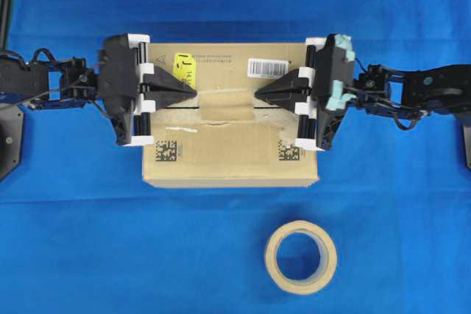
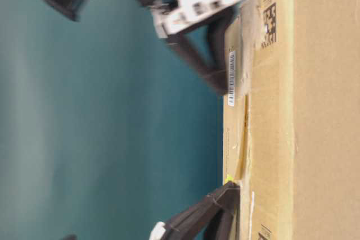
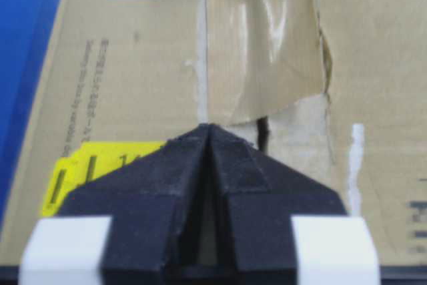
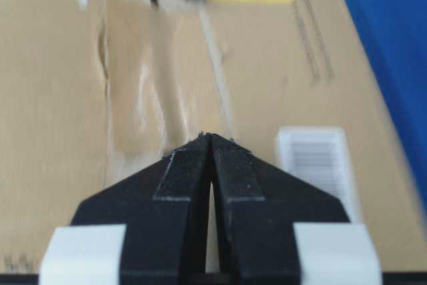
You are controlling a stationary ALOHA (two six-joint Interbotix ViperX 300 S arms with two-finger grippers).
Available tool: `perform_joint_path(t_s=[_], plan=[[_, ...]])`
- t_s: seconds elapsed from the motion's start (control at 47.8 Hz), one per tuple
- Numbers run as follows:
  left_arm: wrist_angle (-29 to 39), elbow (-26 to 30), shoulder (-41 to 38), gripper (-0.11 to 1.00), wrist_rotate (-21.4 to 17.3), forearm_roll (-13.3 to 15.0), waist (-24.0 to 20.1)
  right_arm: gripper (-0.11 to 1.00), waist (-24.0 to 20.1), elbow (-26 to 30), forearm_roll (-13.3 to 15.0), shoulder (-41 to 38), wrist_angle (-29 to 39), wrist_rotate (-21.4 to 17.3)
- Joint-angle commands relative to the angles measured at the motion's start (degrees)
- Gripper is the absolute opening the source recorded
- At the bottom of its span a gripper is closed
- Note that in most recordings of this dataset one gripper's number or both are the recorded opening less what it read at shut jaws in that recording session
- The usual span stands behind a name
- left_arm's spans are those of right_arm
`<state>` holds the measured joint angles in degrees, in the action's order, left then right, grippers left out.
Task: Apply tape along the seams of the closed cardboard box to seal it securely.
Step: 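Slide both grippers along the tape, smoothing it flat over the seam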
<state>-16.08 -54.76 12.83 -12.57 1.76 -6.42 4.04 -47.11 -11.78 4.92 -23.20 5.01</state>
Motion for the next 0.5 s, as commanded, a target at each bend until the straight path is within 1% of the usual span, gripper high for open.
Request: perform_joint_path(t_s=[0.0, 0.126, 0.314, 0.481], plan=[[-0.35, 3.78, 2.02, 0.00, -0.53, 0.00, 0.53, 0.00, 0.00, 2.20, 0.70, 3.08, -0.26, 0.88], [-1.23, 6.68, -0.18, 0.00, -0.53, -0.09, 0.88, 0.00, 0.09, 4.31, 0.70, 2.72, -0.26, 2.55], [-1.58, 10.72, -5.36, 0.00, -0.53, -0.09, 3.60, 0.00, 0.18, 7.56, 0.62, -1.14, 0.26, 2.55], [-1.41, 10.55, -7.73, 0.00, 0.88, -0.09, 4.48, 0.00, 0.18, 9.58, 0.53, -4.83, 0.35, 2.55]])
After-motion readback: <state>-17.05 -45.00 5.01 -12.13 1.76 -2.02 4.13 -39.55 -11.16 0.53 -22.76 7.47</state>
